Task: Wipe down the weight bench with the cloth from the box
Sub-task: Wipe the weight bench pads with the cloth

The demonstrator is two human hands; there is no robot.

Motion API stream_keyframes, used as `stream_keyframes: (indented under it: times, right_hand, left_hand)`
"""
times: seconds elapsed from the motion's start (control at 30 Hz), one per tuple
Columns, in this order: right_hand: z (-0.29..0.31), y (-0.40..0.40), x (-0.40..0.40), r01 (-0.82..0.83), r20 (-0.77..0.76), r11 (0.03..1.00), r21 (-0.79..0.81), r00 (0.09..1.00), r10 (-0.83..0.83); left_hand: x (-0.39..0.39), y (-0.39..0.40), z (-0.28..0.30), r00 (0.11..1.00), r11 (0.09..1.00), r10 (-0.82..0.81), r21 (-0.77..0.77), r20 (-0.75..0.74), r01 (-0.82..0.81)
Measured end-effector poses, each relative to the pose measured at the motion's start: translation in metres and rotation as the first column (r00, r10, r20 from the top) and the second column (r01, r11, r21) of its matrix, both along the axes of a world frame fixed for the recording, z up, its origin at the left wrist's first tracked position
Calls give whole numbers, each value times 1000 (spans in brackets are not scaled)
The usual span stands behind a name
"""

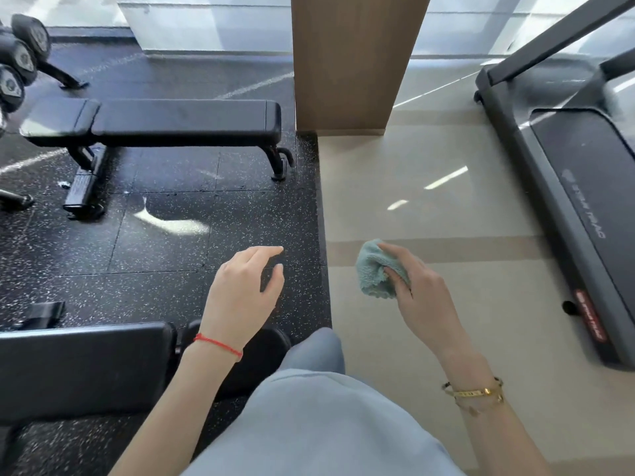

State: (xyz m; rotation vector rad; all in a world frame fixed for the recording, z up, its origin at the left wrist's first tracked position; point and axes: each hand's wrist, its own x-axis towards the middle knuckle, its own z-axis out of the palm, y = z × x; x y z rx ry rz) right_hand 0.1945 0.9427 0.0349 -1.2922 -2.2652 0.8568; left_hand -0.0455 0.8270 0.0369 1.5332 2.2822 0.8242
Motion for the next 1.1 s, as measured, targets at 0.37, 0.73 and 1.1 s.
stream_keyframes:
  times: [0.37, 0.73, 1.1]
  right_hand:
    - [-16, 108, -72, -97, 35, 994, -49, 994, 99]
    - [-4, 254, -281, -218, 37, 976, 3, 975, 217]
    - [2, 333, -446, -297, 14, 952, 72, 955, 297]
  left_hand:
    - [-60, 74, -12, 993, 993, 120, -20, 6, -120]
    - [-246, 192, 2, 969, 969, 246, -11, 2, -245]
    - [-405, 272, 16, 957, 957, 290, -15, -28, -291]
